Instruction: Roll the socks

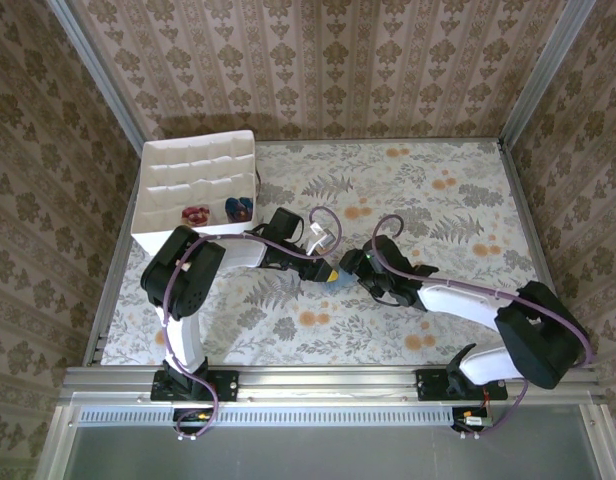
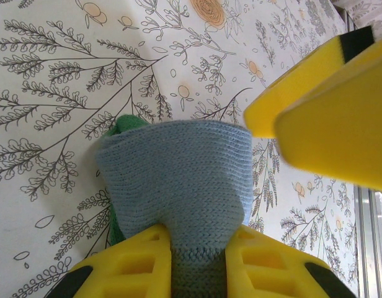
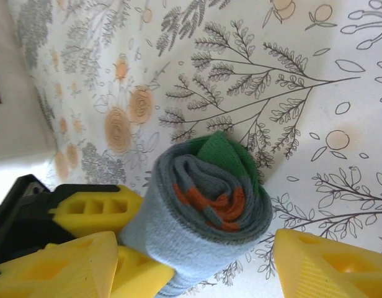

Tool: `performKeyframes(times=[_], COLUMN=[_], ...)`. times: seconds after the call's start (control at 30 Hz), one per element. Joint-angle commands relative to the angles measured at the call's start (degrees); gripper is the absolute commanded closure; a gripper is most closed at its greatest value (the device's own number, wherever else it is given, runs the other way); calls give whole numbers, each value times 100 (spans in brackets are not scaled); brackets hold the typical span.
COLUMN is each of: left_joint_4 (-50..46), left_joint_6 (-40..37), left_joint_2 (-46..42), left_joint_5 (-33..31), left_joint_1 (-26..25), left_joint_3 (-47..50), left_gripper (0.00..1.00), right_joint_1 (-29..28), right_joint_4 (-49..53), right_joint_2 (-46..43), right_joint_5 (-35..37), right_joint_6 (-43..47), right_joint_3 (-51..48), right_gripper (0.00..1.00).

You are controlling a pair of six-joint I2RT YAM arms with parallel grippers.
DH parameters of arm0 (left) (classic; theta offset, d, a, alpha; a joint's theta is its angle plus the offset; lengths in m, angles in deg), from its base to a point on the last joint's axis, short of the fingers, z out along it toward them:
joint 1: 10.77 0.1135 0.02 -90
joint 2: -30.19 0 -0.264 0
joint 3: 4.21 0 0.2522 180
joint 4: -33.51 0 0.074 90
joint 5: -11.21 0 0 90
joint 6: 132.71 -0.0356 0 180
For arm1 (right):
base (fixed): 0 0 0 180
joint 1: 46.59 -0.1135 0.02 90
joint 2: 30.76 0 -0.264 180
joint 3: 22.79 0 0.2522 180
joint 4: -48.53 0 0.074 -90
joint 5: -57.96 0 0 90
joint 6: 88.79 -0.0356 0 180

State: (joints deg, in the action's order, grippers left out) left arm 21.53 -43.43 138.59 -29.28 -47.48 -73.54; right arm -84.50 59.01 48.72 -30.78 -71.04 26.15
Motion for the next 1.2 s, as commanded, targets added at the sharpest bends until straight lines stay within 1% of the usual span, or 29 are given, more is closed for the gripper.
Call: performKeyframes(times=[0.0, 0.3, 0.6, 0.83, 0.97, 1.0, 1.03, 1.17], left_joint_4=[-510, -512, -486, -459, -444, -423, -403, -350], left_joint_6=[72, 46, 44, -21, -97, -115, -141, -277], left_joint_2=[272, 277, 374, 421, 454, 454, 452, 424], left_joint_5=[-517, -557, -430, -252, -136, -114, -73, 44], left_joint_1=[-37, -90, -108, -108, -104, -108, -108, -108], left_joint_3=[122, 109, 90, 83, 90, 99, 114, 152], left_gripper=[95, 95, 95, 95, 96, 96, 96, 96], right_joint_1=[-47, -49, -57, -67, -67, -67, -67, -66], right_joint_4=[-124, -184, -290, -504, -810, -893, -998, -1392], right_joint_2=[304, 721, 1193, 1609, 1917, 1970, 2041, 2227], right_joint_5=[-114, -172, -237, -417, -627, -663, -710, -829], right_joint_6=[-257, -533, -893, -1074, -1219, -1230, -1230, -1152], right_joint_3=[257, 471, 621, 740, 805, 811, 807, 742], right_gripper=[32, 31, 31, 31, 33, 34, 39, 68])
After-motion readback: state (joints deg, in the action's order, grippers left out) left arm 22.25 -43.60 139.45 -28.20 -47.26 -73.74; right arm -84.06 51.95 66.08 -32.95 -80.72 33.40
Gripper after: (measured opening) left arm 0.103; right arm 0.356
